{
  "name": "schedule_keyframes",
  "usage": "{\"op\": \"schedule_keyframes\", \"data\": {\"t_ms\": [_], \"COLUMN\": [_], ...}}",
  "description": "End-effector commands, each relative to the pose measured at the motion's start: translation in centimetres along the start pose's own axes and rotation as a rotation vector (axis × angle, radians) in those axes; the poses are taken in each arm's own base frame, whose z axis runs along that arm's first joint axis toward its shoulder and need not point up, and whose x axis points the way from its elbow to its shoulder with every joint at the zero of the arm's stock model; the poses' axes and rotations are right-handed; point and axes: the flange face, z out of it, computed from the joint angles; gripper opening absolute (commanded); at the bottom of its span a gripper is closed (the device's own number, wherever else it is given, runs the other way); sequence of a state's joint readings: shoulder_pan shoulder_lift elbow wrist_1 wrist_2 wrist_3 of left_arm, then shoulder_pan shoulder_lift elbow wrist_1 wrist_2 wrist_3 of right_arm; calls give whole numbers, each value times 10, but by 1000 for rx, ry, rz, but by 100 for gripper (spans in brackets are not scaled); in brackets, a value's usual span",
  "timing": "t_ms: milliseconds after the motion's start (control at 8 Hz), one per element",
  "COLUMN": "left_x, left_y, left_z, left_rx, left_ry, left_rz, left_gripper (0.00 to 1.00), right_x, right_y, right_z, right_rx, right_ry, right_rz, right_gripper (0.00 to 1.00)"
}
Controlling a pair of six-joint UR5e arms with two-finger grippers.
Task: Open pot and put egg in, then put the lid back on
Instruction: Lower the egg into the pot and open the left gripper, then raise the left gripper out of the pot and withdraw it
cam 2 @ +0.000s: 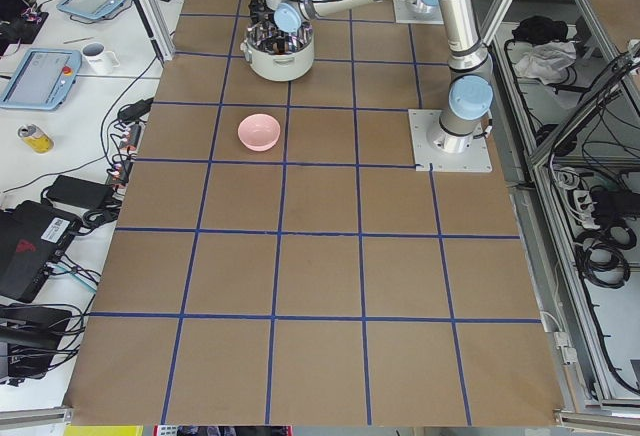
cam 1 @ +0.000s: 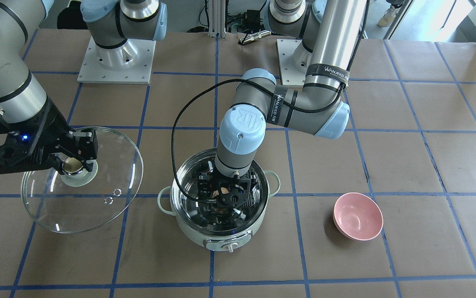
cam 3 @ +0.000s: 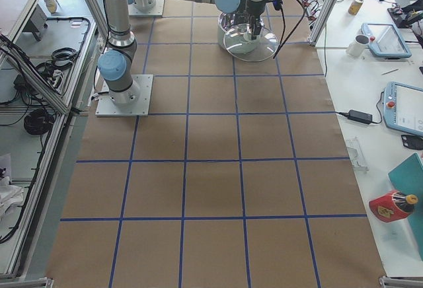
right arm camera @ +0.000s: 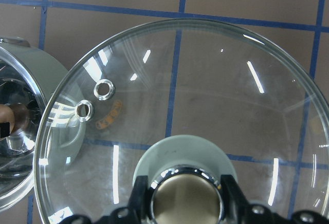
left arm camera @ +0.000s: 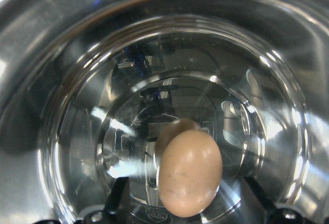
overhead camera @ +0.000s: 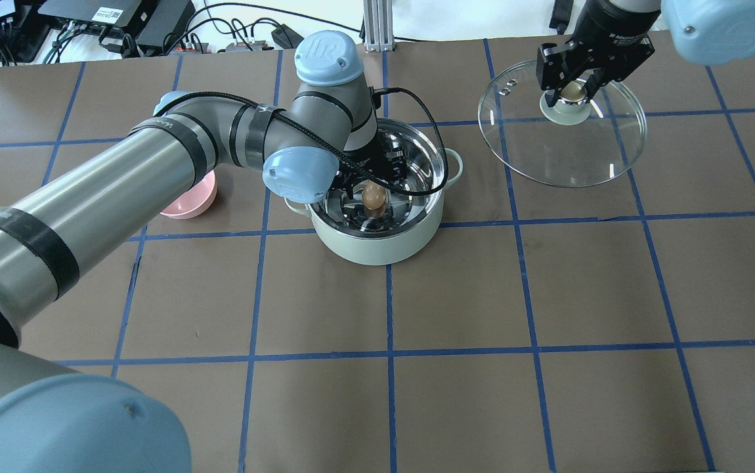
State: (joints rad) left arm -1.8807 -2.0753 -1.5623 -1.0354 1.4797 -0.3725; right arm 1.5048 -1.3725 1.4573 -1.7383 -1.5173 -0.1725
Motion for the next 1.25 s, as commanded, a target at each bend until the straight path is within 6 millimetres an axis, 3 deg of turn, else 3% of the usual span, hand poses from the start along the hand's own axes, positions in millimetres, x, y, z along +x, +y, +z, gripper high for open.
{"op": "schedule_keyframes", "data": {"t_ms": [0, 250, 500, 625, 875, 1000, 1125], "left_x": [0, 2, -5, -18, -92, -129, -156], "left_y": [2, 4, 21, 22, 1, -3, 5], "left_z": [-7, -41, -109, -140, -183, -188, -207], "left_rx": [5, 45, 98, 145, 182, 122, 98], "left_ry": [1, 7, 23, 32, 20, -6, -17], "left_rz": [3, 19, 46, 67, 48, 73, 100], "left_gripper": [88, 92, 100, 100, 100, 100, 100], "right_x": [0, 1, 0, -1, -14, -47, -82], "right_y": [0, -1, 0, 0, -1, -2, -2], "right_z": [0, 1, 0, -2, -5, -3, 1], "right_rx": [1, -1, 1, 7, 28, 51, 65], "right_ry": [5, 7, 3, -7, -7, -16, -23], "right_rz": [11, 13, 16, 16, 28, 80, 86], "right_gripper": [0, 0, 0, 0, 0, 0, 0]}}
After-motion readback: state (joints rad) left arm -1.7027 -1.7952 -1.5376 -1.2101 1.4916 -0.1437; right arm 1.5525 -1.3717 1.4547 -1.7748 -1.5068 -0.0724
